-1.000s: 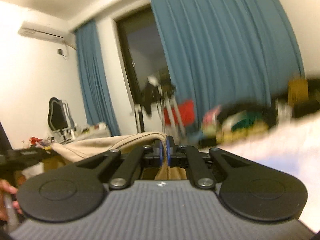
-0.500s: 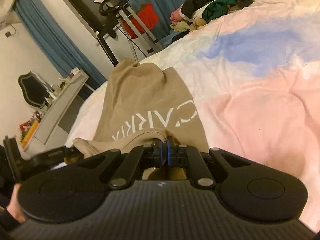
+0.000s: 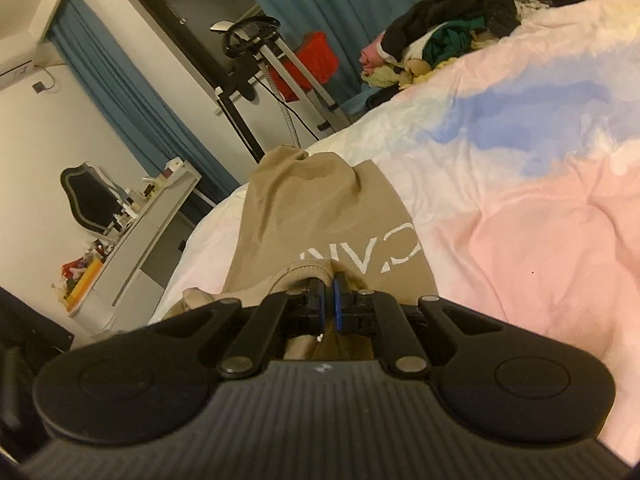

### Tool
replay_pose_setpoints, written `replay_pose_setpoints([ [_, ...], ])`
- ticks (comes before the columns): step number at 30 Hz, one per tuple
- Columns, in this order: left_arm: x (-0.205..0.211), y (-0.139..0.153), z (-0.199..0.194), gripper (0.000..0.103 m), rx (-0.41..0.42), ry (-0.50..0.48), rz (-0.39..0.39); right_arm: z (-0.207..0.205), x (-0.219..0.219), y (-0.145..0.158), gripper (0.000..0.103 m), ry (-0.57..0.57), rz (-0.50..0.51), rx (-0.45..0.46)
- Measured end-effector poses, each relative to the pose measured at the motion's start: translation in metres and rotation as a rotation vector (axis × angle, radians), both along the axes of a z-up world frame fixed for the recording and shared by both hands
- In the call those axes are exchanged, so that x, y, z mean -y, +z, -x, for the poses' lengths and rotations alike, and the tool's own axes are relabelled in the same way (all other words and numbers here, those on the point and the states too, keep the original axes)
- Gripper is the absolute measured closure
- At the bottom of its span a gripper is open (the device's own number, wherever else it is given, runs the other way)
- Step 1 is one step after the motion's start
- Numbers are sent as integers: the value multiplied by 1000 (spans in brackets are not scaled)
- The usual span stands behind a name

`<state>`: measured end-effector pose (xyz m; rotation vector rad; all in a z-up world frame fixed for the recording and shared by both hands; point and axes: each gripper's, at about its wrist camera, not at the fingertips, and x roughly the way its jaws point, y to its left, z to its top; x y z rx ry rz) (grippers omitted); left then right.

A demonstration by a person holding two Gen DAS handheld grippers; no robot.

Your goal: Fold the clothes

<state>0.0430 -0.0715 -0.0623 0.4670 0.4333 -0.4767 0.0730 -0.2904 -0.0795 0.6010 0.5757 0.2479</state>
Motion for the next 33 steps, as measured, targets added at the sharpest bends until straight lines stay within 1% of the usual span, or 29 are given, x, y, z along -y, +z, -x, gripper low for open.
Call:
replay_pose_setpoints([
  [1, 8, -8, -1, 6, 36, 6, -30, 2, 0, 1, 95, -2, -3, 7],
  [4, 25, -23, -13, 6, 201, 92, -108, 10, 3, 4, 95, -11, -10, 33],
  [5, 25, -23, -14, 5, 242, 124, -109, 11, 3, 5, 95, -17, -5, 42],
  [6, 24, -22, -15, 5, 277, 154, -103, 13, 4, 6, 95, -23, 1, 50],
  [10, 13, -5, -9, 4, 391, 251, 0, 12, 2, 4, 94, -31, 21, 45],
  [11, 9, 1, -3, 4, 417, 261, 24, 11, 0, 2, 94, -29, 27, 43],
  [13, 2, 12, 8, 3, 461, 273, 67, 10, -9, 1, 94, -16, 73, 41],
  [15, 0, 17, 15, 3, 478, 275, 90, 11, -19, 0, 93, -5, 132, 43],
  [18, 2, 20, 21, 3, 476, 251, 64, 14, -37, 1, 93, -4, 264, 52],
  [19, 0, 20, 22, 3, 455, 246, 62, 16, -42, 1, 93, -9, 315, 58],
  [21, -5, 19, 20, 4, 410, 236, 63, 22, -48, 3, 93, -33, 380, 100],
  [22, -7, 17, 19, 4, 394, 232, 63, 24, -48, 6, 94, -44, 389, 124],
  [25, -10, 13, 18, 4, 359, 201, 62, 34, -40, 19, 95, -80, 334, 217],
  [28, -8, 10, 22, 4, 350, 151, 82, 43, -32, 31, 95, -83, 281, 299],
  [30, -4, 7, 23, 4, 356, 131, 83, 49, -31, 36, 95, -72, 269, 339],
  [33, 6, -3, 20, 3, 373, 105, 63, 55, -34, 40, 95, -49, 280, 358],
])
